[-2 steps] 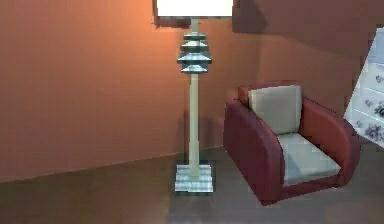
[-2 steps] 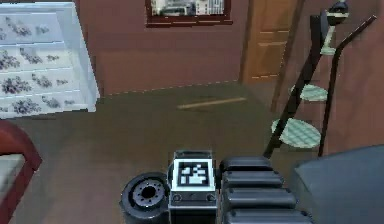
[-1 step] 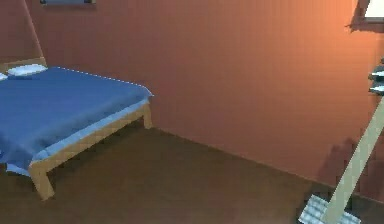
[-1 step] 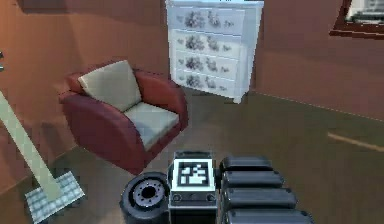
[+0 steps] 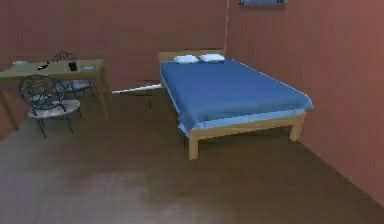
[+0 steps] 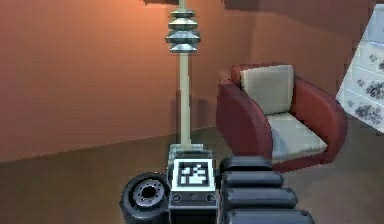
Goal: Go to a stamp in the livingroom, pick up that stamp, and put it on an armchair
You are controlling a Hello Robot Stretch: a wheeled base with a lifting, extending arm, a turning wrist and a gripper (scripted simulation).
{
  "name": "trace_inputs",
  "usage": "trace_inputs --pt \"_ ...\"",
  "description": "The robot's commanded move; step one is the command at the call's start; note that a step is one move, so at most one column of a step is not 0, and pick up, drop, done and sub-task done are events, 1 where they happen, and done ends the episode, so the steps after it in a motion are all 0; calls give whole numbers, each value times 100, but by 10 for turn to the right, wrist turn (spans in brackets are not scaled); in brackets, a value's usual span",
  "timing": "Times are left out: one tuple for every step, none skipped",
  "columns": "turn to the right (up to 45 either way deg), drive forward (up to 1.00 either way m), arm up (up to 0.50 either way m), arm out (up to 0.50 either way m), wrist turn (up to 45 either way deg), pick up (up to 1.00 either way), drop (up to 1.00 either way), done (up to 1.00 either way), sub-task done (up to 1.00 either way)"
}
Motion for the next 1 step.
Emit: trace_inputs --pt "-360 0 0 0 0 0 0 0 0"
